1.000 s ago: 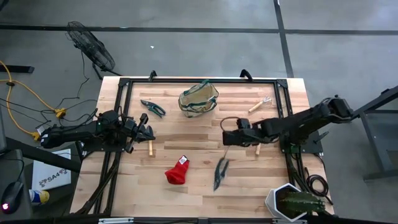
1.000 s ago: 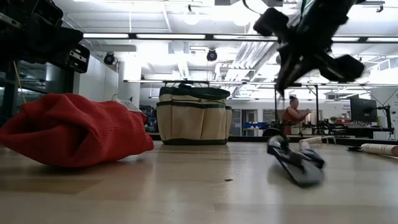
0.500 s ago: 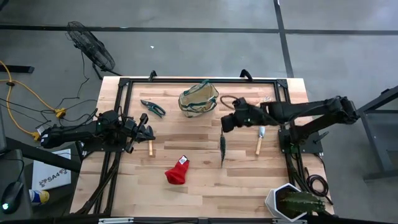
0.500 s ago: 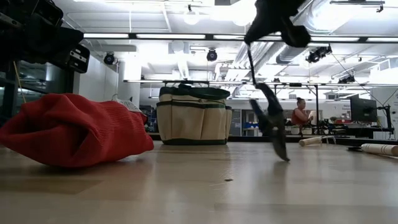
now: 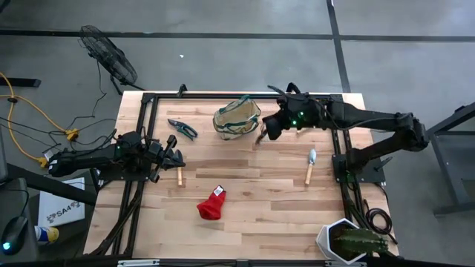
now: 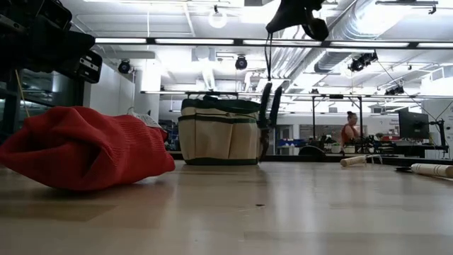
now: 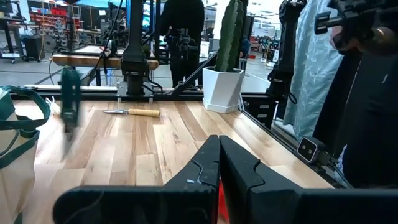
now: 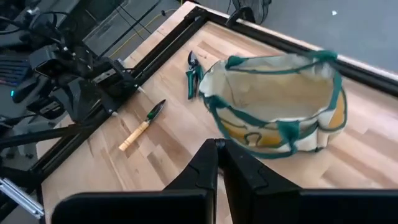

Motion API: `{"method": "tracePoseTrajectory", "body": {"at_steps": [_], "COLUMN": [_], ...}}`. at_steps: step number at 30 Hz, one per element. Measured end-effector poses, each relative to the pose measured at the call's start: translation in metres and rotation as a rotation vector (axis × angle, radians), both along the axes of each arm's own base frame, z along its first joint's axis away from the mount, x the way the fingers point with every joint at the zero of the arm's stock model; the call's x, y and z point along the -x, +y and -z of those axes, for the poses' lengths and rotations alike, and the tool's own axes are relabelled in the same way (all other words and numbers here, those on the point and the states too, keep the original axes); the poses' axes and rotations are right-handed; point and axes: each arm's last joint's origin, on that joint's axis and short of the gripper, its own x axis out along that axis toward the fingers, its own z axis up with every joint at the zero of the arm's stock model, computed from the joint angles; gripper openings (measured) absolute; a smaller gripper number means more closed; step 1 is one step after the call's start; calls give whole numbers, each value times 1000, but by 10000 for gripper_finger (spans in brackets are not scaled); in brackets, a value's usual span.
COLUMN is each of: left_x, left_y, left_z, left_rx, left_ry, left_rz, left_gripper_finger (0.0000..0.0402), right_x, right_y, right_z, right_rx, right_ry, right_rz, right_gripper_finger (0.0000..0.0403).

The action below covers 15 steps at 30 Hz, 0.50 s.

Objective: Pick & Place Garden tools in Gardening bag
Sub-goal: Put the green shears into the white gardening bag

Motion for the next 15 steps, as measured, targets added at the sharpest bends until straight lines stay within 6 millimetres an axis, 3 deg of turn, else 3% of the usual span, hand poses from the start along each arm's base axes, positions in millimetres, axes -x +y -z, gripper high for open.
{"method": "tracePoseTrajectory", "body": {"at_steps": [15], "left_x": [0], "left_y": [0], "left_z": [0], "left_rx": [0], "left_ry": [0], "left_rz": [2], "left_gripper_finger": [0], "right_x": [17], "right_y": [-39], "right_z": [-11], "right_rx": [81], "right_ry": [-9], "right_rz": [-26], "right_gripper_finger": [4]}}
